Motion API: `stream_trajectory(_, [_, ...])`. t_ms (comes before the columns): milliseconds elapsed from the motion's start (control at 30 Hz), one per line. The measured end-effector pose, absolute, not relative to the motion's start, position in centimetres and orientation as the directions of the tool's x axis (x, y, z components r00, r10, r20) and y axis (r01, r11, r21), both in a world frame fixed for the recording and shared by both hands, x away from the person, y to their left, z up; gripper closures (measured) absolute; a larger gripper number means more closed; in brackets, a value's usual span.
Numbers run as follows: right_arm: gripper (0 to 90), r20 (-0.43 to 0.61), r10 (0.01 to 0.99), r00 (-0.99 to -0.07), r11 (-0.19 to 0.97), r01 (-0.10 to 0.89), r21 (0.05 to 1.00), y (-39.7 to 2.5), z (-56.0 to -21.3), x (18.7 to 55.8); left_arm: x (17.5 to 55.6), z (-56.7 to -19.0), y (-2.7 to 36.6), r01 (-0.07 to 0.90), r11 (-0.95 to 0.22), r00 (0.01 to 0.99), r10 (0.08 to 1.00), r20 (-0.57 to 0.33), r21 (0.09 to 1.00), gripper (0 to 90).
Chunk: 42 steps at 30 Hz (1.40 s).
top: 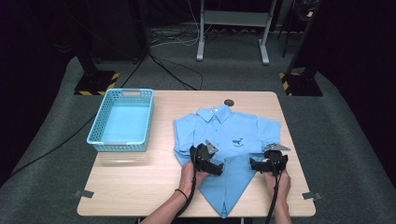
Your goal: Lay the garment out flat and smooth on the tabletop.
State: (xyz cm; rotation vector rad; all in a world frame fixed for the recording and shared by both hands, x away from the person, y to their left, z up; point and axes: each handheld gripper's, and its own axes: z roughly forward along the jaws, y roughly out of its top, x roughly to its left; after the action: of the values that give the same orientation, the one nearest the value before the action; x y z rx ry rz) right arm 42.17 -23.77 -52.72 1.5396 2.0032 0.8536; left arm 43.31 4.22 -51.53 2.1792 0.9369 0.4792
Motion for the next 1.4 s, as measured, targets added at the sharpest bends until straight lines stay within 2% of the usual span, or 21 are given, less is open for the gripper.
stream_trajectory(100, [0.4, 0.006, 0.966, -0.259, 0.176, 0.673, 0.718, -23.8, -52.7, 42.2, 44.2, -50.5, 5.5, 0.486, -0.466, 0.635, 0.769, 0.067, 0.739, 1.0])
stream_trajectory(300, [0.2, 0.007, 0.966, -0.258, 0.175, 0.674, 0.718, -23.8, -52.7, 42.2, 47.0, -50.3, 8.9, 0.584, -0.375, 0.550, 0.835, -0.010, 0.720, 2.8])
stream_trajectory(467, [0.2, 0.008, 0.967, -0.256, 0.172, 0.674, 0.718, -23.8, -52.7, 42.2, 48.2, -51.1, 10.6, 0.645, -0.337, 0.496, 0.867, -0.041, 0.686, 9.8])
stream_trajectory(567, [0.2, 0.008, 0.967, -0.255, 0.172, 0.674, 0.718, -23.8, -52.7, 42.2, 48.5, -51.5, 11.0, 0.666, -0.310, 0.468, 0.882, -0.056, 0.678, 19.4])
stream_trajectory(633, [0.2, 0.009, 0.967, -0.254, 0.170, 0.674, 0.718, -23.8, -52.7, 42.2, 48.5, -51.5, 11.2, 0.660, -0.317, 0.462, 0.886, -0.035, 0.681, 24.0])
stream_trajectory(1033, [0.1, 0.012, 0.969, -0.247, 0.164, 0.677, 0.717, -23.8, -52.7, 42.2, 48.1, -51.1, 11.8, 0.614, -0.337, 0.462, 0.887, 0.021, 0.713, 71.5])
stream_trajectory(1233, [0.1, 0.012, 0.969, -0.246, 0.163, 0.678, 0.717, -23.8, -52.7, 42.3, 47.9, -50.5, 12.5, 0.577, -0.333, 0.447, 0.893, 0.054, 0.746, 81.5])
stream_trajectory(1400, [0.1, 0.012, 0.970, -0.244, 0.162, 0.677, 0.717, -23.9, -52.7, 42.3, 46.9, -50.3, 13.7, 0.517, -0.336, 0.449, 0.889, 0.085, 0.787, 85.6])
